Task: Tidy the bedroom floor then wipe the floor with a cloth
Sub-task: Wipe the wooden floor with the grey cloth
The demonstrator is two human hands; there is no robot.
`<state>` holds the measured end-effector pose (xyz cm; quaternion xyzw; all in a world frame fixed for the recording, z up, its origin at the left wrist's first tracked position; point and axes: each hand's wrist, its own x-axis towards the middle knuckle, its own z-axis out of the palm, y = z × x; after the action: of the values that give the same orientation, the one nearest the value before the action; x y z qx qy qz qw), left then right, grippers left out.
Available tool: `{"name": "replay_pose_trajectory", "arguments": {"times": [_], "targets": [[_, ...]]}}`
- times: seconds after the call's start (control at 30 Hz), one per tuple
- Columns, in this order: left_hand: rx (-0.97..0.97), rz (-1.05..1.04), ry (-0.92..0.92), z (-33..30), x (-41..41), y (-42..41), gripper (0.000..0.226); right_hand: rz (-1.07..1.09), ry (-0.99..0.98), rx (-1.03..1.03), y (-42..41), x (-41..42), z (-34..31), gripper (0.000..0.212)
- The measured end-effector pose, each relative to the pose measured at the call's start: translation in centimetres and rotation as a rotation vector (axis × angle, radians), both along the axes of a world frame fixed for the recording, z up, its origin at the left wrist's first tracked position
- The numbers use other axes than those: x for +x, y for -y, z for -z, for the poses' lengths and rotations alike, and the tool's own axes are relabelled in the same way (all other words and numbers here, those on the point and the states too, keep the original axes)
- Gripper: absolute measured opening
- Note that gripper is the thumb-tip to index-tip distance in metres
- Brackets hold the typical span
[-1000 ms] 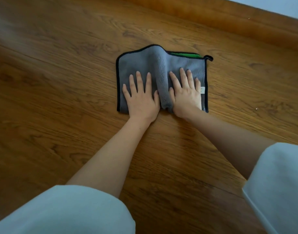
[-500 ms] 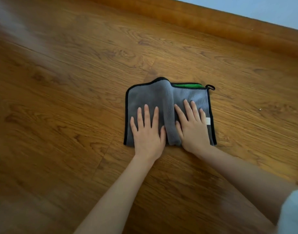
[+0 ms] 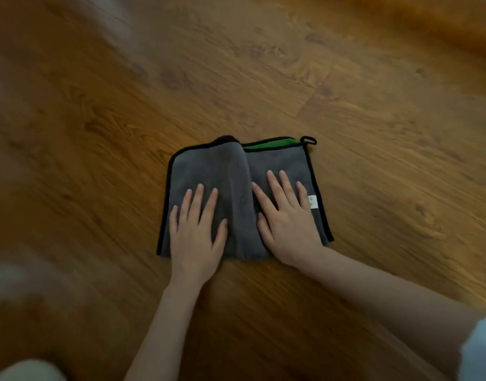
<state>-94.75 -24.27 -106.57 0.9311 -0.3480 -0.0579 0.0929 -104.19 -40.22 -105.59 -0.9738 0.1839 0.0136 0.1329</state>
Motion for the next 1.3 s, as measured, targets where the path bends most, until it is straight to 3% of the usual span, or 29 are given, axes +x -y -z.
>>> {"name": "replay_pose_trajectory", "arguments": {"times": [0.23, 0.4, 0.57, 0.67, 0.87, 1.3], "targets": [[-0.084, -0.429, 0.060, 0.3, 2.3, -10.7, 0.059, -0.187, 0.030, 0.073, -9.4, 5.8, 0.3, 0.055], [-0.104, -0.814, 0.095, 0.6, 1.2, -13.5, 0.064, -0.298, 0.028, 0.073, -13.1, 6.9, 0.7, 0.054], [-0.045, -0.874, 0.075, 0.6, 0.7, -11.6, 0.064, -0.380, 0.004, 0.065, -11.8, 6.5, 0.8, 0.054], [-0.030, -0.780, 0.060, 0.6, -0.4, -9.0, 0.063, -0.436, -0.007, 0.048, -10.0, 5.2, 0.6, 0.055], [0.076, -0.382, 0.009, 0.8, -4.4, -2.0, 0.080, -0.348, -0.010, 0.016, -3.9, -1.5, 0.8, 0.053], [0.031, 0.494, -0.054, -0.2, -17.4, 14.2, 0.056, 0.049, -0.245, -0.058, 9.8, -25.8, -1.0, 0.054]]}}
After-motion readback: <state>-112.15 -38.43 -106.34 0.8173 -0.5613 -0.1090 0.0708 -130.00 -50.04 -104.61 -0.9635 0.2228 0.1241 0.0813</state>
